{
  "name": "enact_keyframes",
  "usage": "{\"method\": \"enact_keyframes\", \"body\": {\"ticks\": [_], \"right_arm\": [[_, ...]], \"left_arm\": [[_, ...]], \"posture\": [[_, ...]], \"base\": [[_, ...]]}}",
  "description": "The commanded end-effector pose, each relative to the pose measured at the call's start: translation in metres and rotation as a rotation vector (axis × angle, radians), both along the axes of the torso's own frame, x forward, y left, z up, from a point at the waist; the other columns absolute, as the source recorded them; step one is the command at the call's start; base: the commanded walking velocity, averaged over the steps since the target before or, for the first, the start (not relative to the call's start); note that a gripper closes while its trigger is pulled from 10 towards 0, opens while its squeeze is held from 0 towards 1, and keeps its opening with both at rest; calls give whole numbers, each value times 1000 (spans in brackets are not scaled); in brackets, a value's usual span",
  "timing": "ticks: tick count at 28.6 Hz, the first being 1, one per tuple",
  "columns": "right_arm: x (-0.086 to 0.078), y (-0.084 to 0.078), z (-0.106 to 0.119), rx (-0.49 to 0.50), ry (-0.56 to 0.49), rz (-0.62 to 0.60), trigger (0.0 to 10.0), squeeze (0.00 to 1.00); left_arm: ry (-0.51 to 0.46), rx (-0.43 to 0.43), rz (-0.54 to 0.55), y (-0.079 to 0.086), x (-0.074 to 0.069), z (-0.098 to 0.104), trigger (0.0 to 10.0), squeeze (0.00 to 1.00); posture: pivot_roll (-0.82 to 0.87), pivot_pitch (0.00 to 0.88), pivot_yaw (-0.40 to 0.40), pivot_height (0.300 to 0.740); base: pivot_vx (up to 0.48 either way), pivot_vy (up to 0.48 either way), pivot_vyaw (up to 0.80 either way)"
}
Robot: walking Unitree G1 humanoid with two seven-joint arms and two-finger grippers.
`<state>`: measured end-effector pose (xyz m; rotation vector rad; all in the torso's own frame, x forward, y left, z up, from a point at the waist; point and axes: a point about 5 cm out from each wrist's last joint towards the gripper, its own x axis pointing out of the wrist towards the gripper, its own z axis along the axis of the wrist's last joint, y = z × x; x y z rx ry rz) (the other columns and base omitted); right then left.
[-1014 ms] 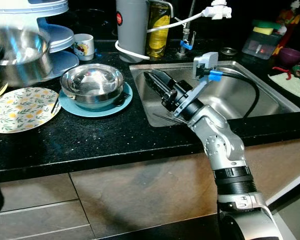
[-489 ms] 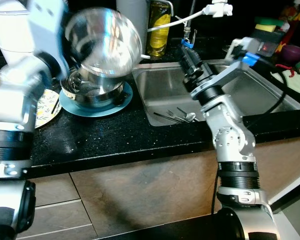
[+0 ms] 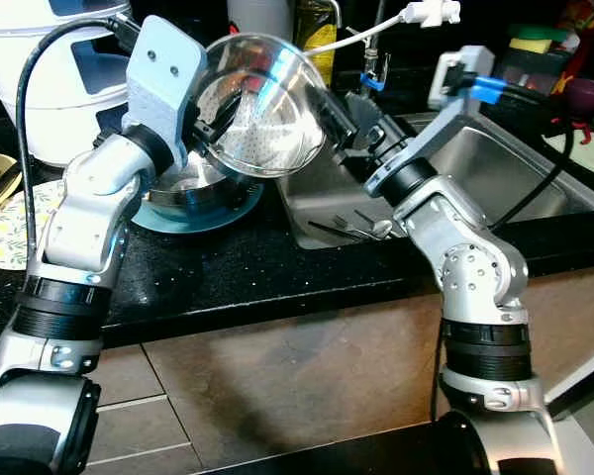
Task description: Kitchen organization
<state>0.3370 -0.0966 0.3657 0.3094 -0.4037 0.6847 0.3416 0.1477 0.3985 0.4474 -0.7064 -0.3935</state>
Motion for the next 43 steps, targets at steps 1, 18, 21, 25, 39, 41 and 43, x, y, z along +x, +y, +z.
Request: {"method": "enact_keyframes", "body": {"ticks": [1, 18, 21, 25, 39, 41, 43], "right_arm": [[-1, -2, -5, -45, 17, -36, 10000, 0], [11, -22, -7, -26, 68, -216, 10000, 0], [13, -25, -6, -11, 67, -247, 10000, 0], [16, -31, -8, 12, 87, -285, 10000, 0], [21, -47, -6, 69, 94, -387, 10000, 0], [22, -50, -5, 73, 90, -398, 10000, 0], [22, -53, -4, 73, 89, -412, 10000, 0]], "left_arm": [[-61, 14, -13, -4, -7, 6, 0, 0], [-133, 24, -40, -7, -14, 6, 0, 0], [-137, 22, -40, -7, -15, 6, 0, 0], [-151, 14, -57, -8, -17, 6, 0, 0], [-183, 4, -55, -6, -20, 9, 0, 0], [-185, 2, -53, -5, -20, 10, 0, 0], [-190, 0, -51, -5, -21, 10, 0, 0]], "posture": [[41, 211, 41, 740], [41, 204, 33, 740], [39, 200, 33, 740], [40, 196, 32, 740], [42, 194, 31, 740], [42, 194, 31, 740], [42, 194, 31, 740]], "base": [[0, 0, 0], [0, 0, 0], [0, 0, 0], [0, 0, 0], [0, 0, 0], [0, 0, 0], [0, 0, 0]]}}
